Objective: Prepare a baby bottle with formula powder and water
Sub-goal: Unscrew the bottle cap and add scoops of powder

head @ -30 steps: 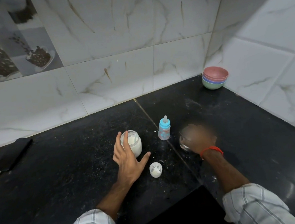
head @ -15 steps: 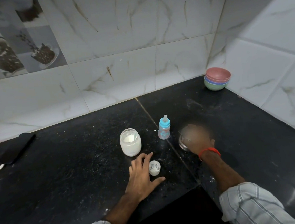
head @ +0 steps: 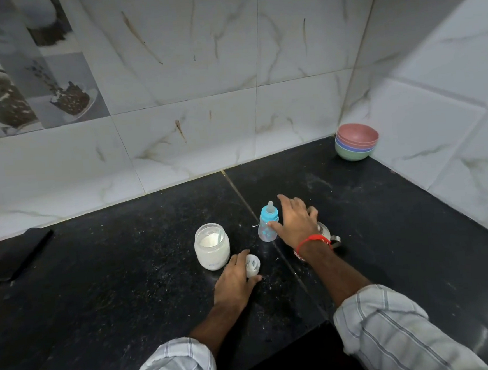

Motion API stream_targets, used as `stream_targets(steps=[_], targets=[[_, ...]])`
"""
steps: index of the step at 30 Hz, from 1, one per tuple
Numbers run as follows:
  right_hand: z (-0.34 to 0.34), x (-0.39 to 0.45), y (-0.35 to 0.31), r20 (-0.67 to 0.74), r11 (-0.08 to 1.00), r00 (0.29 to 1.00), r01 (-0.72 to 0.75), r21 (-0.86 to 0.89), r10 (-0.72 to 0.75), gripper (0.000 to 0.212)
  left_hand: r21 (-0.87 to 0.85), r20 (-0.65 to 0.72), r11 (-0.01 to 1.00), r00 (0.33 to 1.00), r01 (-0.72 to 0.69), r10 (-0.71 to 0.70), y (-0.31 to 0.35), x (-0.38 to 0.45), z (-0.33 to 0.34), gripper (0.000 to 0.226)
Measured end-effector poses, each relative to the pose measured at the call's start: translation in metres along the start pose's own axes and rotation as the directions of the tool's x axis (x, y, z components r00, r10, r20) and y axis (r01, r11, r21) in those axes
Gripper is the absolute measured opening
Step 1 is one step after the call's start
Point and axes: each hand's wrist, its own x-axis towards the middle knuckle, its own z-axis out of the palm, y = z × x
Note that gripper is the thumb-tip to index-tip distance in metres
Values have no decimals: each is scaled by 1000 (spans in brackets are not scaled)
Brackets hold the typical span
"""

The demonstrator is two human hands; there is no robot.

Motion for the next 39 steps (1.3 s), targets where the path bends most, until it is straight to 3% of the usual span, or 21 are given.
stream_targets(steps=[5, 10, 13, 16, 20, 24, 26, 28, 29, 32, 34, 36, 39], targets=[[8, 17, -9, 25, 999, 999, -39, 14, 38, 69, 17, 7, 999, 999, 34, -34, 0, 11, 2, 74], [14, 17, -9, 41, 998, 997, -64, -27, 65, 63, -40, 2, 999, 1000, 10, -10, -4, 11, 2, 111], [12, 14, -9, 15, 997, 998, -61, -50, 62, 54, -27, -73, 997, 995, -74, 72, 0, 7, 0, 121], [8, 11, -7, -50, 998, 997, -64, 4, 64, 54, 18, -207, 981, 959, -193, 193, 7, 5, -4, 115], [1, 6, -6, -57, 946, 997, -33, 322, 55, 52, -61, -279, 967, 935, -247, 221, 24, 17, -16, 103], [-7, -4, -23, -75, 722, 995, 7, 692, 63, 42, -233, -234, 962, 968, -146, 90, 49, 41, -31, 103], [-10, -10, -31, -27, 621, 999, 8, 784, 21, 40, -344, -204, 937, 979, -65, -7, 57, 52, -38, 75], [-12, -15, -38, -23, 635, 1000, 28, 772, -16, 37, -430, -189, 901, 981, -52, -33, 57, 56, -42, 48], [-14, -17, -40, -37, 690, 999, 37, 723, -15, 36, -425, -198, 901, 980, -84, -2, 56, 55, -43, 45], [-25, -20, -47, -91, 913, 996, 28, 406, 10, 62, -421, -204, 891, 975, -169, 89, 57, 45, -45, 62], [-33, -21, -50, -92, 964, 994, -35, 265, 61, 73, -401, -218, 899, 972, -175, 92, 61, 38, -48, 68], [-37, -21, -52, -60, 938, 996, -40, 344, 64, 75, -395, -241, 898, 965, -193, 101, 62, 36, -53, 64], [-39, -24, -48, -66, 811, 991, 135, 569, -119, 64, -414, -171, 892, 978, -180, 118, 53, 36, -61, 54]])
